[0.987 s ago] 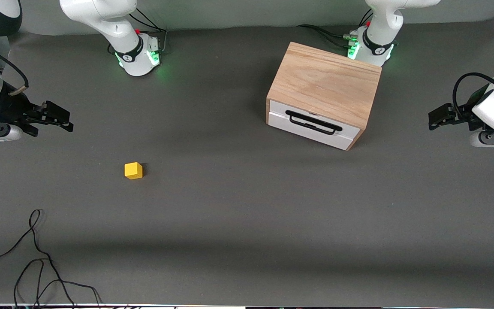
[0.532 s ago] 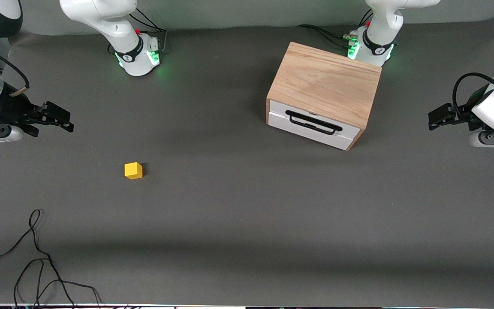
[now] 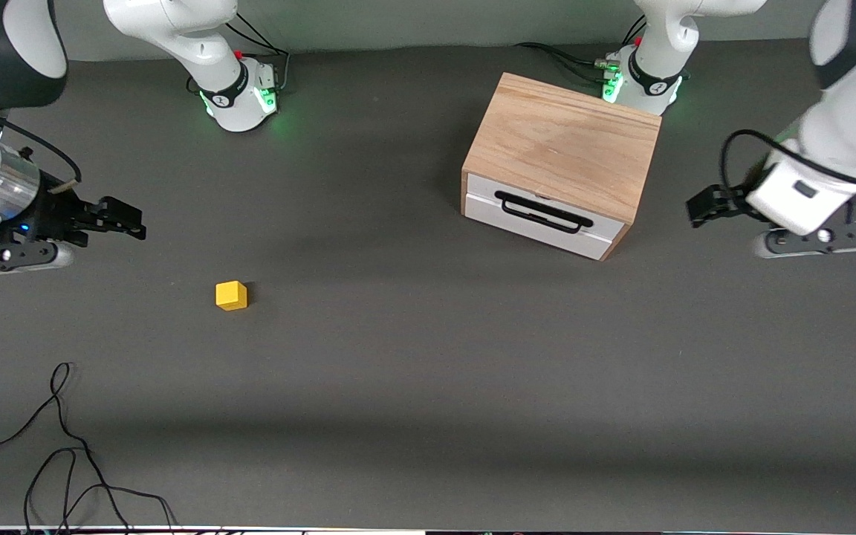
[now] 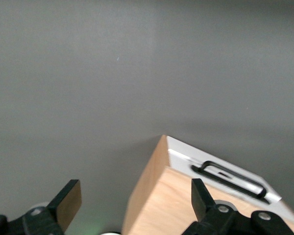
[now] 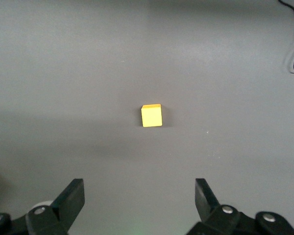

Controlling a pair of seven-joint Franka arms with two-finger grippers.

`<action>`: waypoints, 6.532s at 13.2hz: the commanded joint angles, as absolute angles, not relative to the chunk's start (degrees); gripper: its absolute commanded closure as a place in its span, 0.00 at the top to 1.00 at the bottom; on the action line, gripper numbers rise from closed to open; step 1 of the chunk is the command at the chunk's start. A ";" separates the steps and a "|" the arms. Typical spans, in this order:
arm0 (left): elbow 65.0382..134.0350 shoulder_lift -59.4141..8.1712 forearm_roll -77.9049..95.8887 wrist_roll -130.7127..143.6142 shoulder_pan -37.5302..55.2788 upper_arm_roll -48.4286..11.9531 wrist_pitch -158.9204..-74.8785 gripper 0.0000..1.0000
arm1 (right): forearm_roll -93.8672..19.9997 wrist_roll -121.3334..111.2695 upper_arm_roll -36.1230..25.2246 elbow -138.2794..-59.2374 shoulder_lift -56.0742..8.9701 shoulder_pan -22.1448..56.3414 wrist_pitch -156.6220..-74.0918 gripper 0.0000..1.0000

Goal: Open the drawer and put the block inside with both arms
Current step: 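Move the right gripper to the yellow cube while the left gripper reaches the handle, then lower the right gripper around the cube while the left gripper hooks the handle, then pull the drawer open with the left gripper while the right gripper grips the cube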

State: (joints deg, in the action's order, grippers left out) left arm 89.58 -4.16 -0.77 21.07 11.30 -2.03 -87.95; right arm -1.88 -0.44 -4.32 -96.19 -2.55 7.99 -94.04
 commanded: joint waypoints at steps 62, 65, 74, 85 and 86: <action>106.35 -22.68 3.08 103.01 33.75 -1.32 -113.91 1.00 | -0.53 0.00 -3.78 -125.59 -20.13 9.23 -143.78 1.00; 106.26 -23.03 3.08 102.66 33.66 -1.32 -114.61 1.00 | -0.53 0.00 -3.78 -126.12 -21.09 9.23 -145.46 1.00; 102.84 -25.58 2.99 102.13 33.58 -1.32 -117.95 1.00 | -0.53 0.35 -3.78 -127.00 -23.03 9.23 -149.32 1.00; 94.40 -30.49 2.11 102.04 33.22 -1.23 -118.21 1.00 | -0.53 0.26 -3.69 -126.91 -23.91 9.32 -150.38 0.82; 93.61 -30.85 1.50 102.04 33.22 -1.23 -118.21 1.00 | -0.53 0.26 -3.69 -126.91 -23.99 9.32 -150.38 0.81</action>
